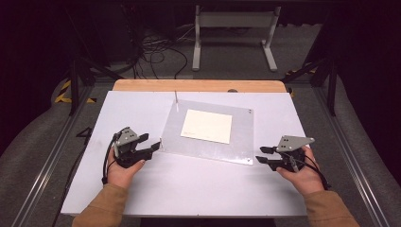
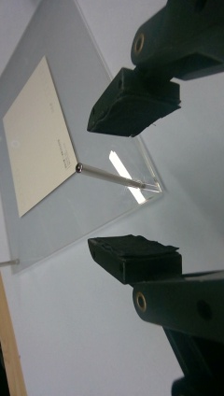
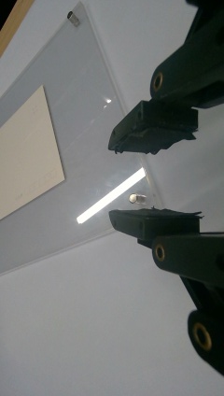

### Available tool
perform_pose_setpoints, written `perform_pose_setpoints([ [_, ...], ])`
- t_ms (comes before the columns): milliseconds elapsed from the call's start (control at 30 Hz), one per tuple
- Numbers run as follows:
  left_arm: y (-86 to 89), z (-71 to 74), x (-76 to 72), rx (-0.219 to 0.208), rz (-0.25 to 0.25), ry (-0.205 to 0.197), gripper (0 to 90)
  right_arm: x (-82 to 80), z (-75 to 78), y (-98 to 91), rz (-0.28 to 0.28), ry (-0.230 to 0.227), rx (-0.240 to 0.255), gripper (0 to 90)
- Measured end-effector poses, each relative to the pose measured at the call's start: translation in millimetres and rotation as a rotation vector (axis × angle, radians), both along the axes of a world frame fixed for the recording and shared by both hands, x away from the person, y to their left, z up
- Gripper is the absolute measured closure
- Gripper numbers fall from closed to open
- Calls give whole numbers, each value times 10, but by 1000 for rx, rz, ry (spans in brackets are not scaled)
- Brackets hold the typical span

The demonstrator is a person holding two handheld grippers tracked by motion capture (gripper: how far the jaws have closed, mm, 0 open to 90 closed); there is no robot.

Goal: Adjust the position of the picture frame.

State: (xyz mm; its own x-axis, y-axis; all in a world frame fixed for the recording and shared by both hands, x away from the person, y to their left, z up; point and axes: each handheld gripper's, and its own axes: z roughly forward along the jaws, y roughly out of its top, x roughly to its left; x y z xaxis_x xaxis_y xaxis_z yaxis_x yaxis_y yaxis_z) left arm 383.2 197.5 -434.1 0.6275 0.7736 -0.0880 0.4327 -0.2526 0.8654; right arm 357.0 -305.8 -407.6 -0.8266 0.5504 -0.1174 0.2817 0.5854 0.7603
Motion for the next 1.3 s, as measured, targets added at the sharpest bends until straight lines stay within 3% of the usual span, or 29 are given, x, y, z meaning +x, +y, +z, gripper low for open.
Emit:
perform_pose_setpoints([
  [100,59,4,-57,-12,3,-9,346,34,7,59,27,11,-44,630],
  [200,122,7,-106,-20,4,-25,340,79,25,120,41,40,-98,576],
  [300,180,16,-140,-32,14,-40,338,123,65,194,47,37,-169,544],
  [367,209,19,-162,-42,18,-46,336,157,79,255,65,81,-194,559],
  [433,230,21,-184,-52,22,-52,331,185,85,322,76,92,-239,555],
  [467,230,21,-184,-52,22,-52,329,185,85,322,76,92,-239,555],
  [633,285,29,-233,-55,25,-68,314,302,22,486,121,171,-355,606],
  [833,322,13,-256,-64,31,-65,292,425,-13,558,128,221,-406,647],
  [1033,335,3,-262,-61,36,-60,291,477,-50,603,143,253,-416,659],
  [1200,338,-3,-256,-58,36,-60,291,501,-88,605,166,285,-409,767],
  [1300,325,-9,-248,-55,32,-54,294,502,-85,618,168,269,-427,827],
])
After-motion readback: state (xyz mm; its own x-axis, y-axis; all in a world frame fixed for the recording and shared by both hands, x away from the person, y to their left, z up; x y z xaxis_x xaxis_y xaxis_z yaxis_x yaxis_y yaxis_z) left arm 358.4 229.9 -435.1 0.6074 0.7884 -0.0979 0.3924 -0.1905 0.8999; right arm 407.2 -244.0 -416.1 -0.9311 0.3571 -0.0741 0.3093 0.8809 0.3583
